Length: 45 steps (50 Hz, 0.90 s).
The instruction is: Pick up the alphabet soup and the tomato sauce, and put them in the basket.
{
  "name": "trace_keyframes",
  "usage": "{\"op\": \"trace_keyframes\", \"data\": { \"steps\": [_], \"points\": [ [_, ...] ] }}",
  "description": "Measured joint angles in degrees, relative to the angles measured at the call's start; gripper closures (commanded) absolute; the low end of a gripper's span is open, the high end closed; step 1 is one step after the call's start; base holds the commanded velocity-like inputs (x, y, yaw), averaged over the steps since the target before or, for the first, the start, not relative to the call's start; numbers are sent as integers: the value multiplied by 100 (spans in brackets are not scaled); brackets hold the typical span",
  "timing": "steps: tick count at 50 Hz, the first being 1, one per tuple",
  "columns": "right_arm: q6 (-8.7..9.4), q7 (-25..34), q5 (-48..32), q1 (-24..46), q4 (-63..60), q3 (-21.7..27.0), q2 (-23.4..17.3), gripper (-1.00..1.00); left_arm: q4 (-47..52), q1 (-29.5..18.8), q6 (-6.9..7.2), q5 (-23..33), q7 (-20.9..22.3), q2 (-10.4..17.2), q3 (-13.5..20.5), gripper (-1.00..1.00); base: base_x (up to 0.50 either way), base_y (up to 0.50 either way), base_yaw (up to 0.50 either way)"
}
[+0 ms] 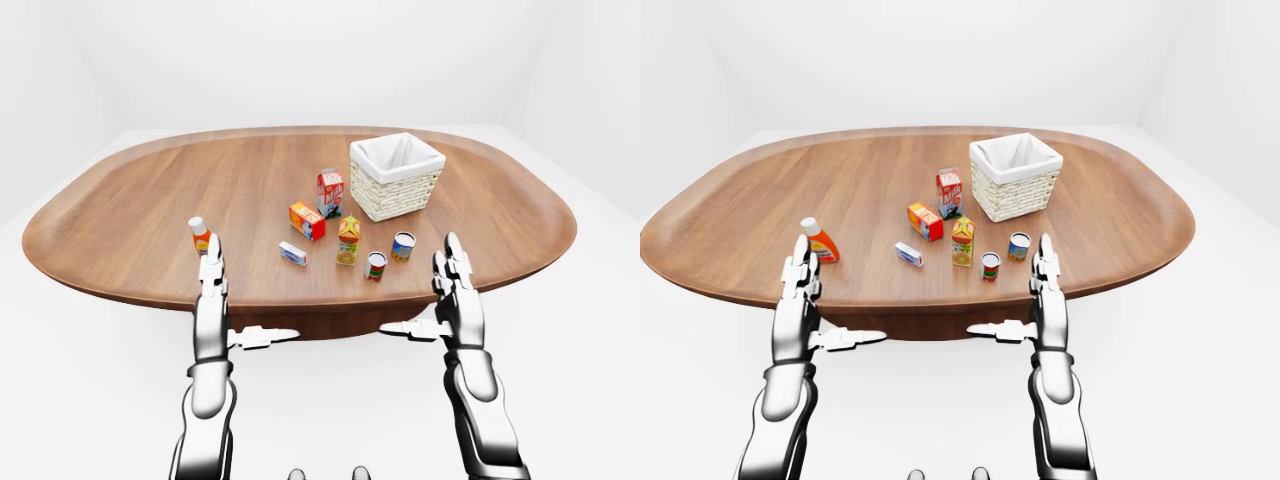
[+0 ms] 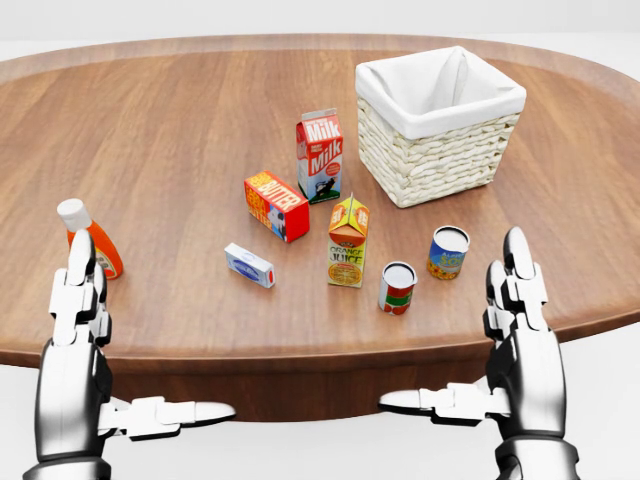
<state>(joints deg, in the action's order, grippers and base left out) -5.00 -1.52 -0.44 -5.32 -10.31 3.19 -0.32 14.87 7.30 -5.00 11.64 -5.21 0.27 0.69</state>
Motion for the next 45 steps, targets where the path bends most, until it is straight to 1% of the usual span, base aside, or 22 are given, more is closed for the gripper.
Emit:
{"op": "trace_keyframes", "data": {
  "steps": [4, 18, 45],
  "points": [
    [0, -4, -4, -9, -29, 1, 0, -100, 34, 16, 0, 36, -18, -2, -2, -100, 0, 0, 0],
    [0, -10, -29, -28, -67, -1, 3, -100, 86, 33, 0, 98, -52, -4, 3, -100, 16, 0, 0],
    [0, -24, -53, -30, -35, -2, 1, -100, 131, 30, 0, 128, -77, -3, 28, -100, 21, 0, 0]
  ]
}}
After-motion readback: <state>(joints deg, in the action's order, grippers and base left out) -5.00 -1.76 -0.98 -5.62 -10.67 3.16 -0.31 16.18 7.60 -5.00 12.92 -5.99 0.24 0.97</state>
